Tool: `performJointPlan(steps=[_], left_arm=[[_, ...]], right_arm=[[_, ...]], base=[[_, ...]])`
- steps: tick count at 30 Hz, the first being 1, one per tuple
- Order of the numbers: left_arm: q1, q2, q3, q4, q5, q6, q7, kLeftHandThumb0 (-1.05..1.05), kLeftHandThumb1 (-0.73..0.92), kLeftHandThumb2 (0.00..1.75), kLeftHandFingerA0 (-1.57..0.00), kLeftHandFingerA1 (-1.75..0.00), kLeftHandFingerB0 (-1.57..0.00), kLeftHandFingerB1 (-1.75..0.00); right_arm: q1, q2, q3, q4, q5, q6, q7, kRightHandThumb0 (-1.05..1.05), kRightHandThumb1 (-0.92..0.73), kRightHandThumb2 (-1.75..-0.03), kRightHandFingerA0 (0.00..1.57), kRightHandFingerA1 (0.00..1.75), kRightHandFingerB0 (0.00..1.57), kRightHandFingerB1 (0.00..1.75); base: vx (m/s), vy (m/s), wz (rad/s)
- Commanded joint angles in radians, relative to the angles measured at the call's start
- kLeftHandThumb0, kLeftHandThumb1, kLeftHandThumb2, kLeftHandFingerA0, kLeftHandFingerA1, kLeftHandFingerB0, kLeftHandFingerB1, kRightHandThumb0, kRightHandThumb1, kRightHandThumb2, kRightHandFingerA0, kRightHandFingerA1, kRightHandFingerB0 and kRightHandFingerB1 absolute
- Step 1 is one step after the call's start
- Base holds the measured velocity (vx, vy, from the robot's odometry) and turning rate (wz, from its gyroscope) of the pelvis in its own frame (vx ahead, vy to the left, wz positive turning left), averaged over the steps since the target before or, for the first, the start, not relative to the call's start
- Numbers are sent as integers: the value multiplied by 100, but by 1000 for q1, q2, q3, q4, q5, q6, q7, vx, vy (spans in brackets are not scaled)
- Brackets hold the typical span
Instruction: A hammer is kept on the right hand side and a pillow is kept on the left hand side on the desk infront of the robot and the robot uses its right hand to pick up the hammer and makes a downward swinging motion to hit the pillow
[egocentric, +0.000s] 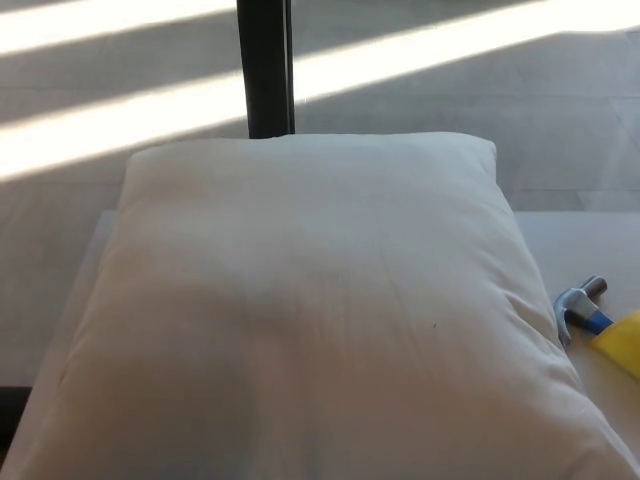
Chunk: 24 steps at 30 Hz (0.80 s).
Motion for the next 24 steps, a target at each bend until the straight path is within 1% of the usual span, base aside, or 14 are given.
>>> performJointPlan(steps=[1, 2, 3, 5, 6, 7, 8, 10, 11, 14, 16, 18, 22, 24], left_arm=[[-8, 40, 75, 41, -98, -34, -78, -64, 79, 63, -63, -58, -46, -49], [-7, 42, 76, 42, -95, -36, -94, -64, 81, 64, -59, -58, -42, -49], [-8, 42, 75, 44, -91, -42, -89, -64, 80, 64, -61, -57, -45, -49], [-14, 43, 80, 51, -99, -35, -93, -66, 79, 63, -62, -58, -45, -49], [-16, 43, 83, 54, -103, -30, -90, -66, 78, 63, -64, -59, -48, -49], [-13, 38, 74, 58, -92, -40, -79, -66, 80, 64, -63, -59, -47, -49], [-10, 38, 65, 61, -82, -49, -76, -66, 81, 64, -63, -56, -46, -47], [-8, 36, 63, 64, -82, -53, -76, -65, 80, 64, -63, -57, -46, -48], [-6, 36, 59, 63, -79, -58, -72, -67, 80, 64, -65, -59, -49, -49], [-5, 35, 65, 57, -87, -54, -74, -66, 79, 63, -65, -60, -48, -50], [-7, 39, 65, 58, -91, -42, -83, -65, 81, 64, -62, -57, -46, -47], [-5, 39, 61, 57, -85, -50, -70, -66, 80, 64, -64, -58, -48, -48], [-9, 34, 67, 60, -92, -36, -64, -67, 79, 63, -67, -57, -49, -47], [-9, 33, 63, 59, -89, -37, -61, -67, 80, 62, -68, -56, -48, -46]], right_arm=[[-44, -21, -65, 20, 74, 53, -84, -36, -68, -59, 81, 83, 56, 48], [-63, -28, -78, 53, 77, 59, -101, -40, -57, -90, 79, 87, 53, 62], [-68, -29, -93, 59, 91, 74, -107, -33, -69, -58, 65, 82, 58, 51], [-67, -44, -91, 66, 86, 119, -102, -34, -58, -97, 64, 82, 52, 68], [-63, -51, -99, 60, 97, 153, -102, -35, -74, -62, 49, 82, 53, 60], [-63, -69, -114, 61, 110, 211, -114, -37, -57, -92, 47, 75, 42, 64], [-65, -73, -125, 65, 121, 224, -119, -32, -74, -62, 39, 77, 45, 58], [-81, -71, -175, 69, 164, 264, -160, -30, -72, -62, 41, 78, 43, 55], [-85, -68, -201, 64, 186, 290, -172, -34, -53, -89, 38, 71, 33, 60], [-91, -72, -232, 89, 200, 308, -189, -28, -74, -62, 41, 73, 38, 53], [-80, -92, -236, 76, 197, 395, -190, -43, -65, -95, 28, 65, 35, 59], [-94, -110, -268, 78, 220, 466, -216, -45, -86, -65, 32, 71, 24, 45], [-111, -115, -344, 92, 256, 435, -284, -43, -60, -94, 30, 69, 40, 63], [-135, -104, -411, 64, 306, 396, -299, -36, -72, -63, 16, 64, 60, 66]], base=[[0, 0, 0], [0, 0, 0], [0, 0, 0], [0, 0, 0], [0, 0, 0], [0, 0, 0], [0, 0, 0], [0, 0, 0], [0, 0, 0], [0, 0, 0], [0, 0, 0], [0, 0, 0], [0, 0, 0], [0, 0, 0]])
